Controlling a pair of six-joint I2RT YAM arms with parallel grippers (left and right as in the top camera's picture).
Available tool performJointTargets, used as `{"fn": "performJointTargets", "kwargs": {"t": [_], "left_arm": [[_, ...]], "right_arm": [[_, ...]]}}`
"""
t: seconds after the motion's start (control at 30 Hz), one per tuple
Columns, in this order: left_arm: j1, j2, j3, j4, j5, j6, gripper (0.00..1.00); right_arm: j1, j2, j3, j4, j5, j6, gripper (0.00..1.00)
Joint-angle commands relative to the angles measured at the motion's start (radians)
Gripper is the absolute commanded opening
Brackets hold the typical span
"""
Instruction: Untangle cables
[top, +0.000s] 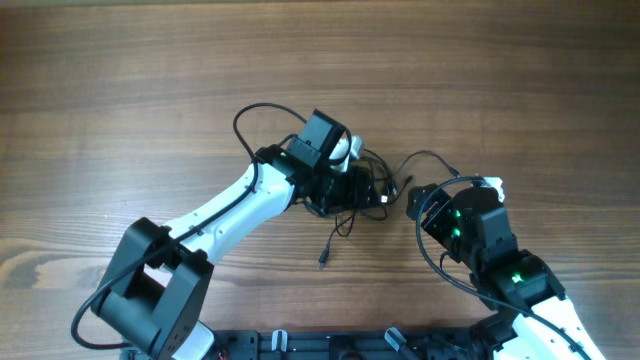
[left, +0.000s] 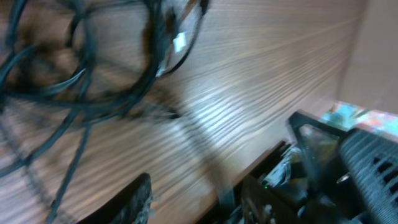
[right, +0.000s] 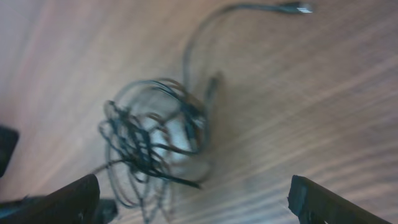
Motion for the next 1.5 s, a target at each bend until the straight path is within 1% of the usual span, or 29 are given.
{"fn": "performJointTargets", "kwargs": {"t": [0.0,0.03,0.1,0.17,0.23,0.3,0.37,0.47,0.53,0.6,0.63,0.7,0.77,0.8,0.87,0.97,1.03,1.1,1.13,1.23,1.27,1.37,1.47], "left_arm": [[-0.014,-0.049,0.003,-0.07,-0.031,0.092,0.32],[-0.027,-0.049,0.003,-0.082,-0.052,0.092,0.21],[-0.056,-0.049,0.003,-0.117,-0.16,0.082,0.04],[-0.066,-0.057,0.006,-0.153,-0.239,0.068,0.04],[-0.051,-0.088,0.04,-0.191,-0.241,0.093,0.04],[-0.028,-0.145,0.092,-0.221,-0.241,0.139,0.04],[-0.007,-0.22,0.138,-0.233,-0.241,0.174,0.04],[0.009,-0.361,0.159,-0.231,-0.241,0.183,0.04],[0.009,-0.43,0.159,-0.25,-0.241,0.185,0.04],[0.009,-0.478,0.159,-0.256,-0.241,0.185,0.04],[0.009,-0.494,0.159,-0.256,-0.241,0.185,0.04],[0.009,-0.523,0.159,-0.248,-0.241,0.185,0.04],[0.009,-0.538,0.159,-0.234,-0.241,0.172,0.04],[0.009,-0.546,0.159,-0.209,-0.241,0.157,0.04],[0.009,-0.55,0.159,-0.167,-0.241,0.142,0.04],[0.011,-0.55,0.159,-0.083,-0.244,0.135,0.04],[0.019,-0.55,0.16,-0.055,-0.287,0.112,0.04],[0.039,-0.55,0.16,-0.047,-0.323,0.075,0.04],[0.055,-0.551,0.16,-0.044,-0.324,0.066,0.04],[0.124,-0.579,0.16,-0.056,-0.324,0.053,0.04],[0.186,-0.613,0.16,-0.076,-0.328,0.053,0.04],[0.359,-0.706,0.16,-0.146,-0.375,0.053,0.04],[0.599,-0.812,0.16,-0.224,-0.415,0.052,0.04]], "right_arm": [[-0.002,0.002,0.007,-0.031,0.032,-0.005,1.0],[-0.002,0.002,0.007,-0.031,0.032,-0.005,1.0],[-0.002,0.002,0.007,-0.027,0.024,-0.003,1.0],[-0.002,0.002,0.007,-0.023,-0.023,-0.006,1.0],[-0.002,0.003,0.007,-0.014,-0.122,-0.064,0.99],[-0.002,0.014,0.007,-0.006,-0.173,-0.109,1.0],[-0.002,0.042,0.007,0.01,-0.208,-0.108,1.0],[-0.002,0.132,0.007,0.138,-0.322,-0.106,1.0],[-0.002,0.207,0.007,0.279,-0.4,-0.103,0.99],[-0.002,0.285,0.007,0.426,-0.483,-0.08,0.93],[-0.002,0.32,0.007,0.486,-0.524,-0.069,0.92],[-0.002,0.409,0.007,0.639,-0.64,-0.071,0.86],[0.006,0.463,0.007,0.724,-0.702,-0.072,0.81],[0.018,0.492,0.007,0.765,-0.722,-0.079,0.77],[0.042,0.524,0.007,0.803,-0.721,-0.08,0.72],[0.085,0.55,0.007,0.823,-0.722,-0.08,0.71],[0.114,0.55,0.007,0.822,-0.721,-0.081,0.57],[0.124,0.55,0.007,0.821,-0.708,-0.082,0.17],[0.123,0.55,0.007,0.809,-0.675,-0.082,0.05],[0.089,0.55,0.007,0.777,-0.584,-0.082,0.04],[0.043,0.55,0.007,0.741,-0.57,-0.092,0.04],[-0.08,0.537,0.007,0.663,-0.622,-0.203,0.04],[-0.254,0.486,0.007,0.585,-0.726,-0.333,0.04]]}}
